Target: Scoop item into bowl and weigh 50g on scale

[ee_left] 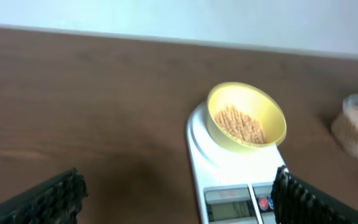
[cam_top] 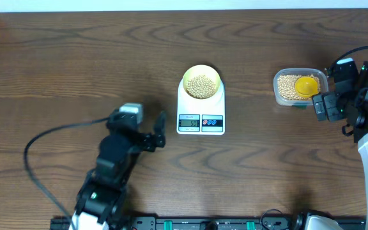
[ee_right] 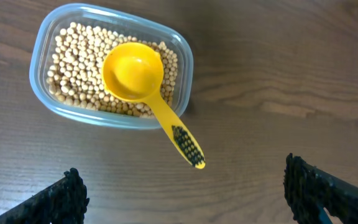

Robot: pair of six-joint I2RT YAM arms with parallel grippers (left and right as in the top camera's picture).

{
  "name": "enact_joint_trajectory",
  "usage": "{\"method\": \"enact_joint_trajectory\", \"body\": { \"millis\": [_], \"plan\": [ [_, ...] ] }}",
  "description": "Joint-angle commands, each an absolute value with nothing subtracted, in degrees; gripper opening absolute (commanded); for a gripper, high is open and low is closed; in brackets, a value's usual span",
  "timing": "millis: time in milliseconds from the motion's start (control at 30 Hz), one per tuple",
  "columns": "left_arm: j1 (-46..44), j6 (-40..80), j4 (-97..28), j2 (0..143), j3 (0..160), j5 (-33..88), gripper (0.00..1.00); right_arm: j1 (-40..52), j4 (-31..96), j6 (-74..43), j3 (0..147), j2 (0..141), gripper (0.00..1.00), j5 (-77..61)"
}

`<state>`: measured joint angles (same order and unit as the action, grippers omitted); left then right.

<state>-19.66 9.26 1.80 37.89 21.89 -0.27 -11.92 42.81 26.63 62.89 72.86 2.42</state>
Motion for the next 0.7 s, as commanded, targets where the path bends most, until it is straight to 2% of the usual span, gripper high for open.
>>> {"method": "enact_joint_trajectory", "body": {
  "millis": [0,167,500,667],
  "plan": [
    [-14.96,6.20,4.56,31.03,17.93,3.95,0.98,-11.68,42.96,26.83,63.00,72.29,0.99,2.87],
    [-9.65,2.33,10.59,22.94,12.58,8.43,0.98,-11.68,43.05,26.83,63.00,72.29,0.99,2.87],
    [-4.69,-0.54,19.73,10.15,0.12,8.34,0.98,-11.68,43.07,26.83,63.00,72.29,0.99,2.90],
    [-4.51,-3.31,15.38,6.22,0.21,7.92,0.98,-11.68,43.07,26.83,63.00,72.29,0.99,2.87]
  ]
}}
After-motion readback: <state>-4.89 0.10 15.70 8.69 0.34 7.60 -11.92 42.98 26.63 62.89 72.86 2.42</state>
